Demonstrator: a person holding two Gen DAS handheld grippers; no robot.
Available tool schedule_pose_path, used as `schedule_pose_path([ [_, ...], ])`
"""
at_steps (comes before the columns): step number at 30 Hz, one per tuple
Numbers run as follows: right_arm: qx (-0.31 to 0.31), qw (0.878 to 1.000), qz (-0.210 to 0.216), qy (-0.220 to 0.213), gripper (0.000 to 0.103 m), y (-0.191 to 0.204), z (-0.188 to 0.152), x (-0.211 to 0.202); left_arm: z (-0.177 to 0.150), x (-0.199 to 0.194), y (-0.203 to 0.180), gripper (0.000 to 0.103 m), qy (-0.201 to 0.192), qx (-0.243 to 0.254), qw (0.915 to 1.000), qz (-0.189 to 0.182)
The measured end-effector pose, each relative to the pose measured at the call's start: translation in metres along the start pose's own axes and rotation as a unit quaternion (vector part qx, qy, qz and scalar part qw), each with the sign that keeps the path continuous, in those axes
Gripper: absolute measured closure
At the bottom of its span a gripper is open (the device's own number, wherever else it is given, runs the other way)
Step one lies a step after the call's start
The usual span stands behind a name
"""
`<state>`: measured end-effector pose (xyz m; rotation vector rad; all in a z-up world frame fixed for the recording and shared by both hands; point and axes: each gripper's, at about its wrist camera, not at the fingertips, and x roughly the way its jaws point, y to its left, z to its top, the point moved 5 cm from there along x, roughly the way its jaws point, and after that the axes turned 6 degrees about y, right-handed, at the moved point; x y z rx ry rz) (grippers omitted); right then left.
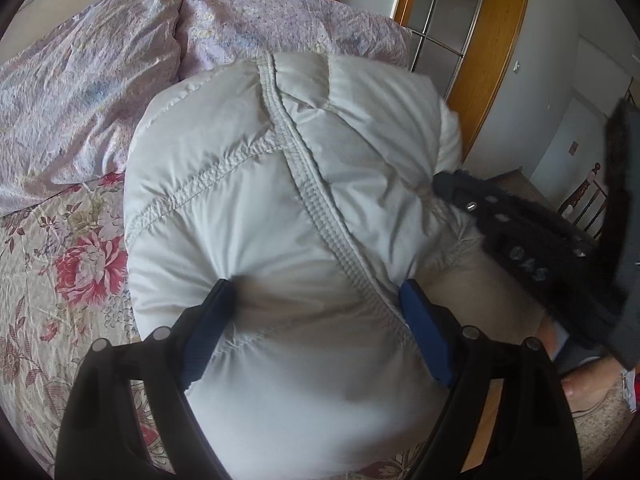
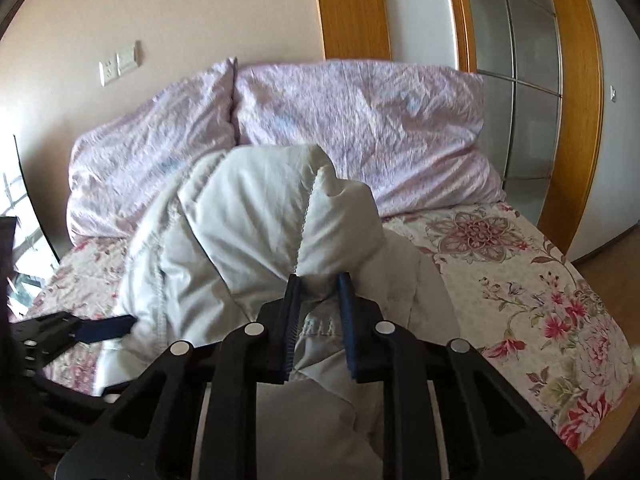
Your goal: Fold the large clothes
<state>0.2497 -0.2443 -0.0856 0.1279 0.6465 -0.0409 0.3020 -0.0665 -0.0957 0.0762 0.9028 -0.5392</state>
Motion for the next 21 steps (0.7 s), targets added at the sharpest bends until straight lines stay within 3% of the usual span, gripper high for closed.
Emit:
schedule_pose_path([
  [7,0.000,0.999,-0.013,0.029,0.084,-0.009,-0.003,0.042,0.006,-0.006,0.004,0.019,-0.018,-0.009,0.9997,-0.017],
  [12,0.008,0.999,-0.018,0.050,0.086,-0.017,-0.004,0.064,0.015,-0.016,0.024,0.020,-0.031,-0.045,0.9981,-0.029],
  [18,0.000,0.998,-0.028,0.064,0.086,-0.019,-0.007,0.082,0.030,-0.016,0.060,0.020,-0.044,-0.086,0.9953,0.006],
  [21,-0.002,0.997,-0.031,0.066,0.086,-0.020,-0.010,0.090,0.033,-0.009,0.071,0.020,-0.044,-0.088,0.9939,0.048],
])
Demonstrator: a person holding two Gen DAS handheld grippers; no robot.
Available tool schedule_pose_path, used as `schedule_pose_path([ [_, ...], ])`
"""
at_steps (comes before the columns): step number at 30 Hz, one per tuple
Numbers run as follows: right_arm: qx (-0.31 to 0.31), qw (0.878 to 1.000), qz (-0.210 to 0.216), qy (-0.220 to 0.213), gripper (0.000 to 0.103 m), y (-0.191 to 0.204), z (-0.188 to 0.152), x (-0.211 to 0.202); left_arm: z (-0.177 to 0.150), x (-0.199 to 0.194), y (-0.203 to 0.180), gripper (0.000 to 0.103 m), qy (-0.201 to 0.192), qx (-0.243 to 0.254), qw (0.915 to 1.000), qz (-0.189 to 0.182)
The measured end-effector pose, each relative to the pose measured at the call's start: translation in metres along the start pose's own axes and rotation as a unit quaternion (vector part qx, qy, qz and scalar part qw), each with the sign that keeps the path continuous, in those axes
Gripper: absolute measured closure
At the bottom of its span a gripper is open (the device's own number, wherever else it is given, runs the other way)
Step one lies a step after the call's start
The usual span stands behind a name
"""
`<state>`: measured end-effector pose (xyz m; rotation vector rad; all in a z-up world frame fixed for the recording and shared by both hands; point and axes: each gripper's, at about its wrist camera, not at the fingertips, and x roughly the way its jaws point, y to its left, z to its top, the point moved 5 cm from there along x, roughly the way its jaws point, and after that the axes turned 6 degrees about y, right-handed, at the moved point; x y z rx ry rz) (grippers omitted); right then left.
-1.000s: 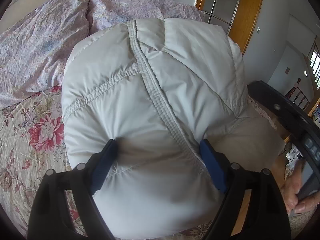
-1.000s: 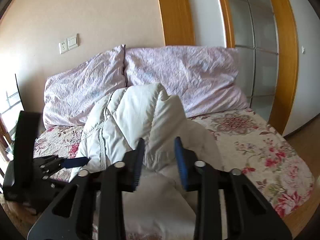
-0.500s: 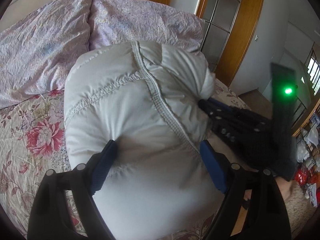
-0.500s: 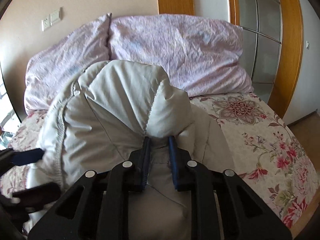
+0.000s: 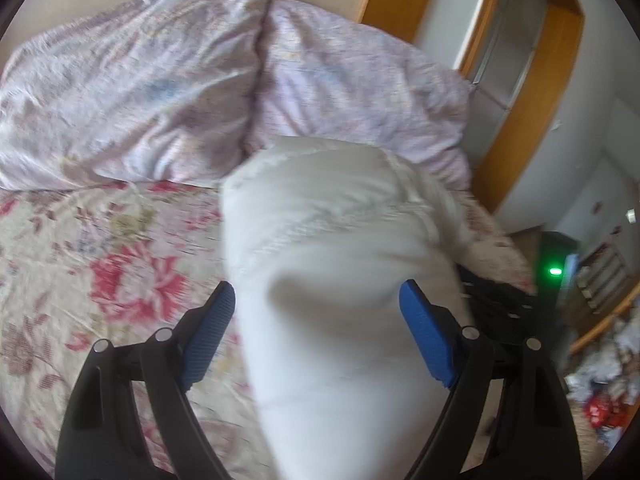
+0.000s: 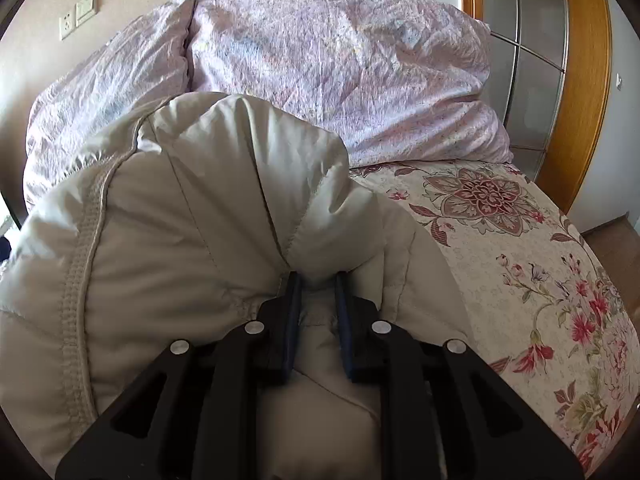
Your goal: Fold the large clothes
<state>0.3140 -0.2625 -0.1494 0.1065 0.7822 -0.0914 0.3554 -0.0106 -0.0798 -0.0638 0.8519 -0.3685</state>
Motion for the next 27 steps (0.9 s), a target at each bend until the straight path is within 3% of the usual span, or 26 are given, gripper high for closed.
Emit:
schedule_pose_path([
  [10,-0.004,1.000,-0.006,0.008,0.086,-0.002,0.001,0.015,-0.005,0.035,-0.002,0.017,0.018,0.023,0.9994,0.016],
  [27,-0.005,1.000,-0.010,0.003,0.086,-0.004,0.002,0.026,-0.008,0.068,0.003,0.007,0.040,0.014,0.9991,0.001],
])
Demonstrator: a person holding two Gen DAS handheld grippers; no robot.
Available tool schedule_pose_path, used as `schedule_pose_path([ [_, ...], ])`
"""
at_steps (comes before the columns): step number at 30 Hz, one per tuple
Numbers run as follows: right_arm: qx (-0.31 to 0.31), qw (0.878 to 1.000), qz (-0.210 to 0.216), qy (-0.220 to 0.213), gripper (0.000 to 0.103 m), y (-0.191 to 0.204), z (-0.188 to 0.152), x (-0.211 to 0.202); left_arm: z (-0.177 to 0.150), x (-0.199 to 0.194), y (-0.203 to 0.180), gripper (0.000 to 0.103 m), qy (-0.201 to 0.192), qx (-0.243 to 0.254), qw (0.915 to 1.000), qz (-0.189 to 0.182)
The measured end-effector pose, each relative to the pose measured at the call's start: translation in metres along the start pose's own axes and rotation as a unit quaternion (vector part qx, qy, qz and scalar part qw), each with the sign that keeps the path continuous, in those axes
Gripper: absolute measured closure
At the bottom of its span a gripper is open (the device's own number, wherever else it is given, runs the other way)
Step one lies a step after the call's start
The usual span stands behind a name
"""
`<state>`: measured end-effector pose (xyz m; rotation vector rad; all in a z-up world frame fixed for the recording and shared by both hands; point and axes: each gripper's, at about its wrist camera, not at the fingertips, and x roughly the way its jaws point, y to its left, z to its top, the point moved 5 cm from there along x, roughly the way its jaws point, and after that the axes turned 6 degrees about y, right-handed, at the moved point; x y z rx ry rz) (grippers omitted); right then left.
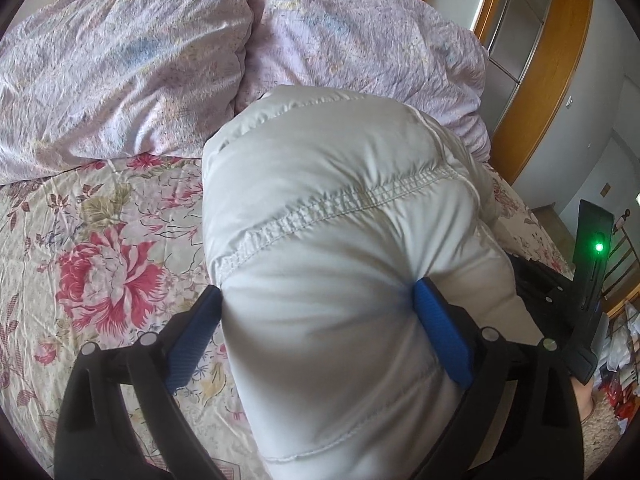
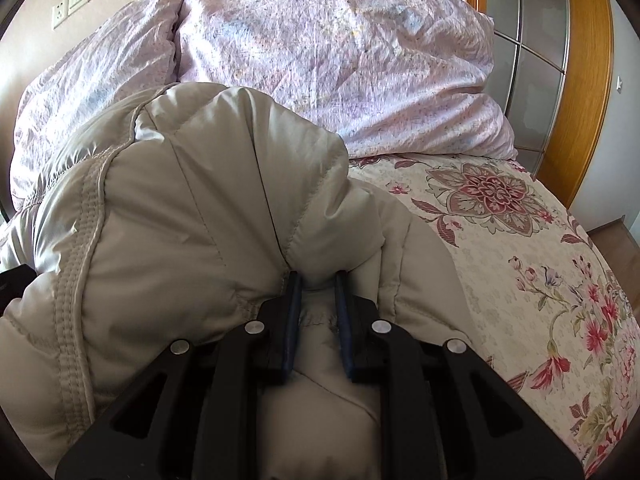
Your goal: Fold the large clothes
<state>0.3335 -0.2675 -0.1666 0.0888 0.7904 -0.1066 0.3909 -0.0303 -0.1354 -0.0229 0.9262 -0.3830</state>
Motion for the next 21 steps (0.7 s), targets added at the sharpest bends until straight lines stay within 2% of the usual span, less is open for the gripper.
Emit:
schedule_pose_path([
  [9,0.003,1.000,0.002,0.005,0.086,-0.002,0.003,0.006,-0.001,0.008,0.000,0.004,-0.005,0.002,1.0000,0.004],
  [13,-0.007,1.000,-0.009,0.011,0.086,0.000,0.004,0.003,0.000,0.010,0.003,0.004,0.006,-0.004,1.0000,0.002],
  [17,-0.010,0.999,-0.024,0.028,0.085,0.002,0.011,-0.019,0.004,-0.015,0.004,0.009,-0.003,-0.001,1.0000,0.008],
  [21,0.012,1.000,0.012,-0.009,0.085,0.004,0.025,-0.057,0.014,-0.039,0.011,0.010,-0.036,0.001,0.9990,0.026],
])
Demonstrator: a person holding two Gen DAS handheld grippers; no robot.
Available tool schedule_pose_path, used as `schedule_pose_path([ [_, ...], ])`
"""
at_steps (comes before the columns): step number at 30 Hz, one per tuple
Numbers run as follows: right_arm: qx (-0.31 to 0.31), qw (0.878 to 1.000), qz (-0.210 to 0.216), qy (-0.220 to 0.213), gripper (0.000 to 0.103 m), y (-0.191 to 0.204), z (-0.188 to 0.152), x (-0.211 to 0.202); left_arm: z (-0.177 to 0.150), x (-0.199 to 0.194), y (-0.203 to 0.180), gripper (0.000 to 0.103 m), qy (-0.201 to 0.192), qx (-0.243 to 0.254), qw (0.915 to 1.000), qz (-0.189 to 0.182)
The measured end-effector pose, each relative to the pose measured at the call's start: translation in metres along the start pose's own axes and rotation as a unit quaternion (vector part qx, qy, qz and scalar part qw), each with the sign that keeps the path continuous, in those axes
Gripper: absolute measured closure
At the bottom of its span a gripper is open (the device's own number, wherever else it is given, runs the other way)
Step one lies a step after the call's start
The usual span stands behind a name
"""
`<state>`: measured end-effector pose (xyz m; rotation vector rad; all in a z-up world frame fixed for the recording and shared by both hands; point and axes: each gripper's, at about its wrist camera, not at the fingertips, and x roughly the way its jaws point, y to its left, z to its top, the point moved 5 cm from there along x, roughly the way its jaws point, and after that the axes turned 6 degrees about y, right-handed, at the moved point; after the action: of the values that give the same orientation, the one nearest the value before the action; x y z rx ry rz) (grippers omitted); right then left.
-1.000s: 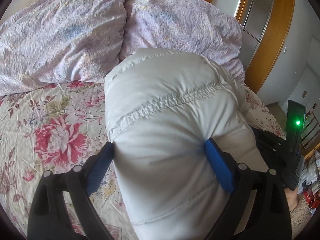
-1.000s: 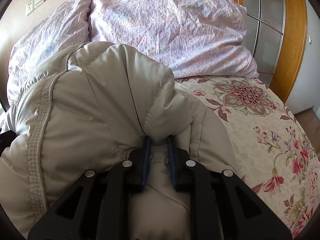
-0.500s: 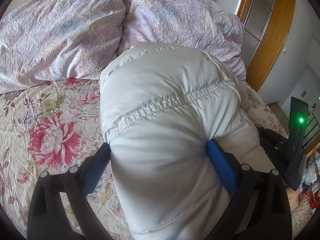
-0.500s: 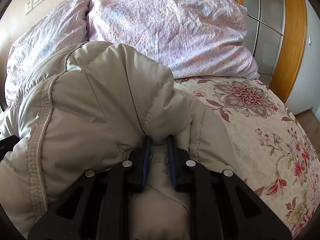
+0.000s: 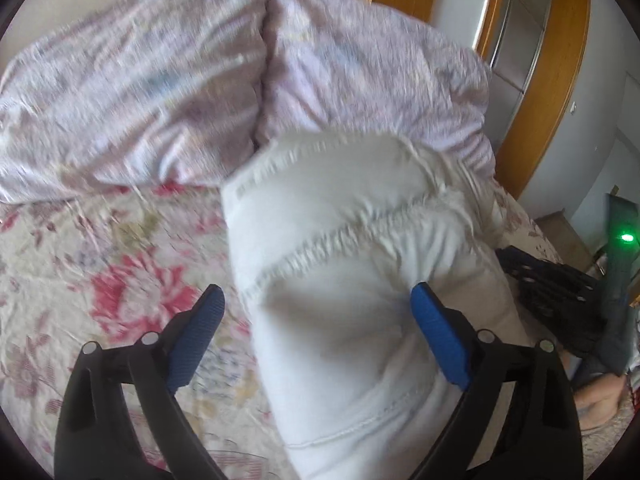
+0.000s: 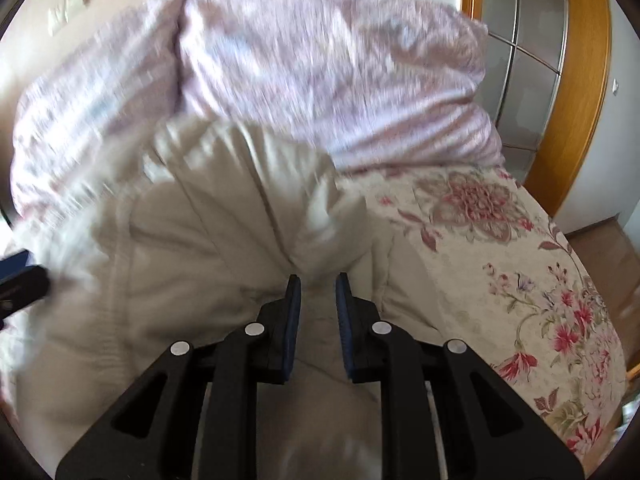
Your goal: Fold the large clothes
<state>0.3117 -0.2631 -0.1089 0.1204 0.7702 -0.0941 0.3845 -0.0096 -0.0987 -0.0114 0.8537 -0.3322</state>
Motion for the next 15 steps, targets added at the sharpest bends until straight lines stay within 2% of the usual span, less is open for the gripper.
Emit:
schedule_pose_path([
  [4,-0.001,0.999,0.039,-0.008,0.085,0.012,0.012,-0.009,0.012,-0.001,0.009,0.010,-0.002,-0.011,0.9999,0.008],
  [7,-0.017,0.999,0.022,0.016,0.085,0.016,0.011,0.012,0.013,0.012,0.008,0.009,0.010,-0.008,0.9998,0.013],
  [10,-0.003,0.999,0.009,0.033,0.085,0.004,0.002,0.034,0.008,0.023,-0.001,0.009,0.012,0.006,0.9997,0.018],
  [15,0.006,0.999,0.019,0.040,0.085,-0.008,-0.006,0.050,0.006,0.042,-0.017,0.009,0.011,0.025,0.9991,0.032],
])
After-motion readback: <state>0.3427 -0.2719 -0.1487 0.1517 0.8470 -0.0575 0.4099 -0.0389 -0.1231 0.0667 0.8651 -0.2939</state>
